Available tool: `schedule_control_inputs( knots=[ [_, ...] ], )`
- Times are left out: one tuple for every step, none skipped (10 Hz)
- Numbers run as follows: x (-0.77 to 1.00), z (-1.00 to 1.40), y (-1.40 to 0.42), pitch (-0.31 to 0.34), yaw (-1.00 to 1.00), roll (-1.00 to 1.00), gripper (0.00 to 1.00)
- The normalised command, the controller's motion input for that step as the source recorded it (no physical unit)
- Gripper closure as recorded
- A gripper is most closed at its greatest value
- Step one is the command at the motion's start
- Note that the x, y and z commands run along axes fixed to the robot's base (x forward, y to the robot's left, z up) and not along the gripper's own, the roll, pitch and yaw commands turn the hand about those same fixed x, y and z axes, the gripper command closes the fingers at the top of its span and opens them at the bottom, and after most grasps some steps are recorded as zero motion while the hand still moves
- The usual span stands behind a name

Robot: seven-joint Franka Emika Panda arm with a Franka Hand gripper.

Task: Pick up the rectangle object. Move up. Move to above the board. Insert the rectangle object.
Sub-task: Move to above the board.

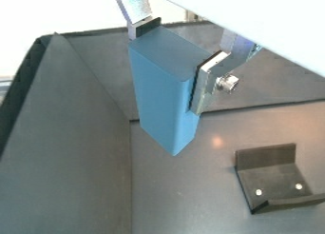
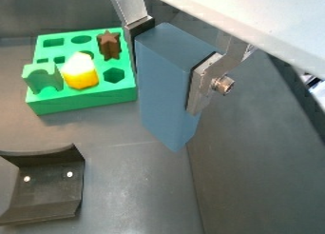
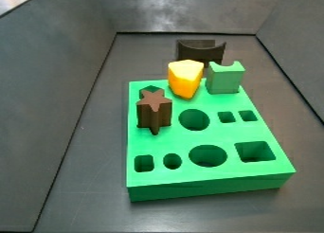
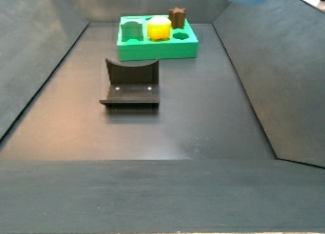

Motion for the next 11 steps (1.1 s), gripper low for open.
schedule_control_inputs(
  knots=[
    [0.01, 0.18, 0.03, 0.07, -0.04, -0.09, 1.0],
    [0.29, 0.08, -1.0, 0.04, 1.0, 0.0, 1.0],
    [0.29, 0.07, -1.0, 0.04, 1.0, 0.01, 1.0],
    [0.3, 0.07, -1.0, 0.046, 1.0, 0.03, 1.0],
    [0.31, 0.07, -1.0, 0.055, 1.0, 0.01, 1.0],
    [0.31, 0.07, -1.0, 0.065, 1.0, 0.02, 1.0],
    [0.32, 0.07, -1.0, 0.077, 1.0, 0.03, 1.0],
    [0.33, 0.07, -1.0, 0.091, 1.0, 0.02, 1.0],
    [0.33, 0.08, -1.0, 0.109, 1.0, 0.02, 1.0],
    [0.34, 0.08, -1.0, 0.129, 1.0, 0.04, 1.0],
    [0.36, 0.08, -1.0, 0.165, 1.0, 0.04, 1.0]
  ],
)
